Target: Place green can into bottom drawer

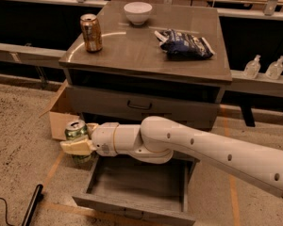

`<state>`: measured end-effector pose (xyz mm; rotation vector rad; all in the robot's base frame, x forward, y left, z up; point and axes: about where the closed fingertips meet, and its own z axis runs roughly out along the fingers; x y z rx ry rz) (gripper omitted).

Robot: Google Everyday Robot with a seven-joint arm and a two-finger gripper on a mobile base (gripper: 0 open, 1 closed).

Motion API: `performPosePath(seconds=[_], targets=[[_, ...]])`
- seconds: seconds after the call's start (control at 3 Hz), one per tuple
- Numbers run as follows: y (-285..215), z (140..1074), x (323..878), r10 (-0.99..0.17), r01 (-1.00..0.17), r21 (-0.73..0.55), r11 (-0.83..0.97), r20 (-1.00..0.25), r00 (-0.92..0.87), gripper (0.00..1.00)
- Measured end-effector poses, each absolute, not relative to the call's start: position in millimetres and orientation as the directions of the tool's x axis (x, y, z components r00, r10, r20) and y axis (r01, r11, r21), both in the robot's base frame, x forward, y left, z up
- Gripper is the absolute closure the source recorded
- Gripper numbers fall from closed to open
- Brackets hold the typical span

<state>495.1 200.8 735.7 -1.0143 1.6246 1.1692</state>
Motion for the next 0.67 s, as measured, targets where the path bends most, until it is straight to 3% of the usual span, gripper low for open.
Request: performPosePath(seconds=[0.67], targets=[[185.2, 703.2, 499.5, -0.170, -0.929, 0.218, 0.298, -0.946, -0.276, 1.00]])
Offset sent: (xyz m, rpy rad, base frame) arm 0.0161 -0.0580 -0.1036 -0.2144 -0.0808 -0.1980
